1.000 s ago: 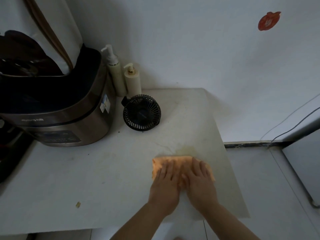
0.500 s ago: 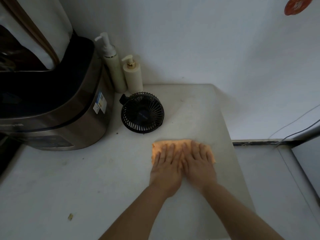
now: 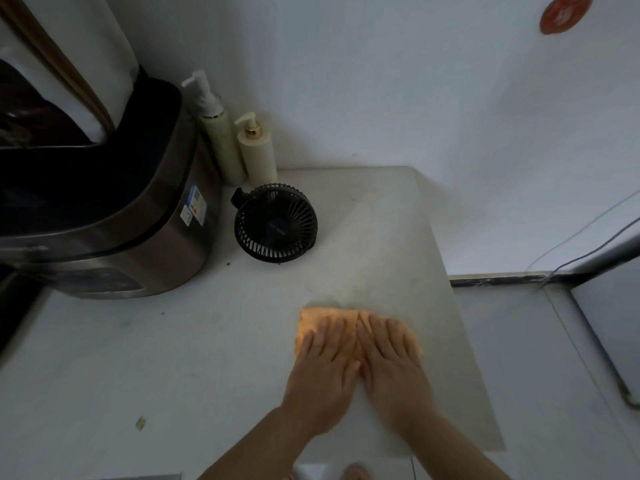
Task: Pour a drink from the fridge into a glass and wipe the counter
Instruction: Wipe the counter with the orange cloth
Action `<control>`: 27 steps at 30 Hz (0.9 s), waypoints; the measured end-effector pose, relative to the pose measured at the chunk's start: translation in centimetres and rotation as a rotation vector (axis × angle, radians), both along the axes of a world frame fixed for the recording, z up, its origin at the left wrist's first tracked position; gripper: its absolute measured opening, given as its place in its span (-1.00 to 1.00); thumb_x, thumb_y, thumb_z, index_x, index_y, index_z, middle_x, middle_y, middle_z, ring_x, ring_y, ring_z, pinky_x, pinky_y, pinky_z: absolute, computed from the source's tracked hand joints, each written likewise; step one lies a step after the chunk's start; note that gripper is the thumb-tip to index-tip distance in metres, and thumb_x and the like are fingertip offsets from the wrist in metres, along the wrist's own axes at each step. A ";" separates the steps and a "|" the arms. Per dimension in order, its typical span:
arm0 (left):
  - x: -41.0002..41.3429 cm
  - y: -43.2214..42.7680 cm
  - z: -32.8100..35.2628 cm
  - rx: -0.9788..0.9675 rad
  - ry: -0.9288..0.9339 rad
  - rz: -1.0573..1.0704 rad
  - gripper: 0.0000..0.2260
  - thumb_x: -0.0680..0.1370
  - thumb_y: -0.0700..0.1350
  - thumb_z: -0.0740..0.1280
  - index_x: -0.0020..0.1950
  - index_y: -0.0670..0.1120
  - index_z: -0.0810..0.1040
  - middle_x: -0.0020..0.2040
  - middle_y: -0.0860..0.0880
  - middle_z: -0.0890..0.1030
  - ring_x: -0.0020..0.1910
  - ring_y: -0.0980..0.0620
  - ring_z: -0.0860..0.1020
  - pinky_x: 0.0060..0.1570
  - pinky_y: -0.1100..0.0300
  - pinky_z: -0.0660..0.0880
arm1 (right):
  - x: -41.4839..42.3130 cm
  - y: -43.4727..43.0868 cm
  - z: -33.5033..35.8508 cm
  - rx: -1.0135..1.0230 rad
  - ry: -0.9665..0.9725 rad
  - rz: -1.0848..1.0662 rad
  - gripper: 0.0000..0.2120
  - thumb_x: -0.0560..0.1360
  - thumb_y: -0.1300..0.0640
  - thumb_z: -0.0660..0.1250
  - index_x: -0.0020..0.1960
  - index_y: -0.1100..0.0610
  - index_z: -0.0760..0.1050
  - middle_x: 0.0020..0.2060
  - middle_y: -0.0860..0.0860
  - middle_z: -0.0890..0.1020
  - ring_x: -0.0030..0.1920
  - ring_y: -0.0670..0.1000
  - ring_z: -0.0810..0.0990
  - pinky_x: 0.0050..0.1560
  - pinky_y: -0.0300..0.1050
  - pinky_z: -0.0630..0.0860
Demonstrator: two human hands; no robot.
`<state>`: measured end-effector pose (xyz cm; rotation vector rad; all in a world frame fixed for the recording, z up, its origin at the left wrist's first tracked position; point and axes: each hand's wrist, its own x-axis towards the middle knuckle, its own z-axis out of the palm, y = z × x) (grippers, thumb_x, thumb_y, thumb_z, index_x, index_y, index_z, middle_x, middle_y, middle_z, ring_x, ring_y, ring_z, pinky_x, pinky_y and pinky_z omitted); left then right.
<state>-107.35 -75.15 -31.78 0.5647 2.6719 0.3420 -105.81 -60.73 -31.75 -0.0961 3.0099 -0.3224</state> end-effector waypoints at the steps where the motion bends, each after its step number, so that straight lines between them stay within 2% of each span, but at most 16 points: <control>1: -0.3 0.7 0.1 0.019 -0.004 -0.016 -0.49 0.66 0.07 -0.24 0.39 0.00 0.39 0.41 0.03 0.42 0.47 -0.01 0.25 0.37 0.09 0.03 | 0.1 0.7 0.1 0.005 -0.005 -0.020 -0.46 0.60 -0.11 -0.29 0.36 0.07 0.27 0.37 0.05 0.38 0.40 0.14 0.20 0.40 -0.05 -0.08; 3: -1.5 1.9 1.6 0.008 -0.038 -0.010 -0.38 0.63 0.12 -0.32 0.37 0.00 0.45 0.40 0.00 0.45 0.41 -0.06 0.39 0.37 0.08 0.07 | -0.6 2.0 0.4 0.024 -0.055 -0.073 -0.46 0.60 -0.12 -0.28 0.36 0.08 0.28 0.31 0.09 0.49 0.34 0.17 0.30 0.39 -0.06 -0.04; 5: -2.9 3.1 2.2 0.112 -0.028 -0.061 -0.18 0.46 0.25 -0.49 0.50 -0.02 0.23 0.55 -0.01 0.17 0.54 -0.09 0.10 0.49 0.10 -0.18 | -2.2 2.8 0.4 0.027 -0.079 -0.122 -0.46 0.58 -0.14 -0.20 0.38 0.10 0.27 0.33 0.11 0.46 0.33 0.25 0.40 0.38 -0.02 0.06; 7: -4.3 3.7 2.4 0.139 -0.087 -0.029 -0.09 0.28 0.30 -0.53 0.56 0.01 -0.05 0.58 0.04 -0.13 0.55 0.00 -0.21 0.45 0.13 -0.34 | -4.2 3.0 0.5 0.006 -0.097 -0.139 -0.31 0.44 -0.18 -0.20 0.48 0.10 0.16 0.46 0.12 0.25 0.43 0.28 0.25 0.46 0.06 0.04; 8: -5.2 3.9 2.5 0.127 -0.084 -0.002 -0.11 0.29 0.33 -0.52 0.56 0.02 -0.10 0.58 0.05 -0.18 0.54 0.02 -0.26 0.45 0.12 -0.34 | -5.2 2.9 0.5 -0.009 -0.103 -0.128 -0.24 0.36 -0.19 -0.27 0.51 0.07 0.06 0.50 0.12 0.12 0.49 0.26 0.10 0.48 0.09 -0.03; 10: -6.7 3.6 2.5 0.089 -0.070 0.054 -0.31 0.49 0.30 -0.40 0.56 0.02 -0.12 0.58 0.04 -0.20 0.54 0.03 -0.27 0.46 0.10 -0.32 | -7.2 2.2 1.1 -0.010 -0.146 -0.114 -0.22 0.34 -0.22 -0.34 0.52 0.01 -0.10 0.53 0.10 -0.05 0.52 0.21 -0.10 0.49 0.08 -0.13; 12: -7.8 2.7 2.6 0.065 -0.068 0.089 -0.51 0.64 0.13 -0.21 0.56 0.01 -0.13 0.58 0.03 -0.21 0.54 0.03 -0.27 0.48 0.10 -0.30 | -9.0 1.2 1.4 0.007 -0.185 -0.075 -0.38 0.50 -0.19 -0.23 0.52 -0.03 -0.16 0.54 0.08 -0.13 0.52 0.18 -0.17 0.49 0.06 -0.18; 14: -8.2 1.2 2.7 0.064 -0.052 0.106 -0.53 0.67 0.06 -0.15 0.56 0.01 -0.14 0.57 0.03 -0.23 0.54 0.03 -0.28 0.48 0.10 -0.29 | -9.9 -0.1 1.4 -0.006 -0.176 -0.036 -0.35 0.46 -0.20 -0.29 0.52 -0.04 -0.14 0.54 0.07 -0.13 0.52 0.18 -0.18 0.49 0.06 -0.20; 16: -7.8 -0.5 2.8 0.067 -0.057 0.114 -0.54 0.67 0.04 -0.14 0.56 0.01 -0.15 0.57 0.03 -0.23 0.54 0.04 -0.28 0.49 0.11 -0.29 | -9.8 -1.5 1.2 -0.043 -0.167 -0.002 -0.18 0.29 -0.24 -0.40 0.52 -0.03 -0.08 0.54 0.08 -0.09 0.52 0.20 -0.15 0.49 0.10 -0.19; 17: -7.4 -1.3 2.7 0.070 -0.065 0.124 -0.54 0.67 0.03 -0.14 0.55 0.02 -0.15 0.57 0.03 -0.23 0.54 0.05 -0.28 0.48 0.12 -0.28 | -9.4 -2.2 1.1 -0.060 -0.166 0.004 -0.16 0.28 -0.24 -0.39 0.51 -0.02 -0.03 0.53 0.09 -0.06 0.52 0.22 -0.12 0.49 0.13 -0.16; 19: -6.1 -3.0 2.4 0.067 -0.054 0.143 -0.54 0.67 0.05 -0.15 0.55 0.03 -0.17 0.55 0.07 -0.27 0.53 0.06 -0.29 0.47 0.15 -0.29 | -8.1 -3.5 1.1 -0.058 -0.152 0.032 -0.25 0.37 -0.20 -0.26 0.49 0.03 0.13 0.51 0.13 0.12 0.49 0.29 0.06 0.45 0.21 0.01; 20: -5.3 -3.7 2.3 0.072 -0.038 0.146 -0.53 0.65 0.08 -0.18 0.55 0.04 -0.18 0.51 0.12 -0.30 0.53 0.06 -0.29 0.46 0.16 -0.30 | -7.4 -4.0 1.1 -0.015 -0.123 0.053 -0.33 0.41 -0.16 -0.15 0.45 0.06 0.24 0.45 0.14 0.28 0.43 0.31 0.24 0.39 0.24 0.18; 22: -3.5 -4.7 2.2 0.069 -0.005 0.147 -0.45 0.56 0.19 -0.30 0.54 0.06 -0.20 0.42 0.17 -0.37 0.50 0.09 -0.35 0.44 0.19 -0.33 | -5.8 -4.9 0.8 0.013 -0.087 0.053 -0.47 0.43 -0.11 0.01 0.34 0.05 0.35 0.28 0.11 0.53 0.24 0.26 0.52 0.21 0.18 0.45; 23: -2.6 -4.9 2.0 0.056 0.002 0.131 -0.36 0.46 0.23 -0.38 0.53 0.07 -0.22 0.39 0.16 -0.38 0.47 0.11 -0.37 0.41 0.20 -0.36 | -4.9 -5.1 0.6 0.001 -0.075 0.051 -0.53 0.47 -0.11 0.01 0.31 0.02 0.33 0.24 0.09 0.57 0.21 0.23 0.55 0.23 0.11 0.44; 25: -1.0 -4.9 1.9 0.056 -0.001 0.107 -0.25 0.33 0.29 -0.49 0.49 0.05 -0.28 0.39 0.13 -0.40 0.44 0.10 -0.39 0.38 0.21 -0.40 | -2.8 -5.0 0.5 0.004 -0.046 0.065 -0.56 0.59 -0.12 -0.15 0.33 0.01 0.30 0.26 0.07 0.56 0.28 0.20 0.46 0.31 0.05 0.20; 27: 0.2 -4.2 1.7 0.040 0.019 0.089 -0.23 0.37 0.34 -0.56 0.48 0.00 -0.22 0.47 0.07 -0.28 0.51 0.03 -0.30 0.42 0.22 -0.40 | -1.0 -4.3 0.3 0.018 -0.039 0.066 -0.48 0.60 -0.10 -0.28 0.35 0.03 0.29 0.29 0.08 0.52 0.33 0.16 0.31 0.38 0.00 0.02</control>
